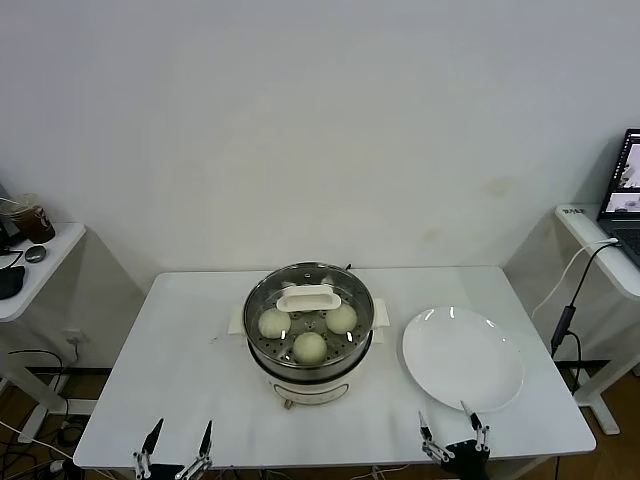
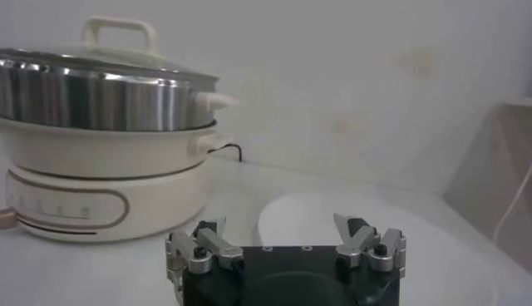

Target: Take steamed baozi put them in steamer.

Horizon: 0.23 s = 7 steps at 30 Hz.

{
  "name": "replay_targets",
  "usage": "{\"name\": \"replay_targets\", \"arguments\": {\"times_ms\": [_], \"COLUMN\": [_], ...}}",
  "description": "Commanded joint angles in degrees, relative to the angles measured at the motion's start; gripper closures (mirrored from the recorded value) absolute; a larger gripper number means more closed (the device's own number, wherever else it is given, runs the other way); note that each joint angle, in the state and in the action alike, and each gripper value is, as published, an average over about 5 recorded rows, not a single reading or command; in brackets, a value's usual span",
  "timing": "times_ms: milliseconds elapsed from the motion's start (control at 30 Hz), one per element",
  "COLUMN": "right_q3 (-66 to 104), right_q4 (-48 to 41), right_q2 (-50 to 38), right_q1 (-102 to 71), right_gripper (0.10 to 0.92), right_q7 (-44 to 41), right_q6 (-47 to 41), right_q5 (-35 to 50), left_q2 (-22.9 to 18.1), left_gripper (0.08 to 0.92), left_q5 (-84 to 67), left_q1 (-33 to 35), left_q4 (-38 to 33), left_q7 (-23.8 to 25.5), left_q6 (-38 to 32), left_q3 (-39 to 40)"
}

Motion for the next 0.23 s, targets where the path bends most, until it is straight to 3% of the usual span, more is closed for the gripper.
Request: {"name": "replay_targets", "arguments": {"times_ms": [33,233], "right_q3": [-1.1,-1.1], "right_q4": [0.6,0.5], "right_q2": [-0.5,-0.3], "right_q1": [-1.0,-1.2], "right_gripper": [0.203,0.203], "right_q7": [0.1,-0.1], "right_q6": [-0.3,0.0], "right_q5": [1.4,1.4], "left_q2": [-1.1,-1.1], "left_gripper": [0.177,0.177], "left_q5": [-3.2,-2.9], "left_q1": [2.2,2.1], "left_q4": [4.4,4.4], "left_q7": [0.8,1.3], "left_q6": [-3.8,-3.7], "left_q3": [-2.1,-2.2]}}
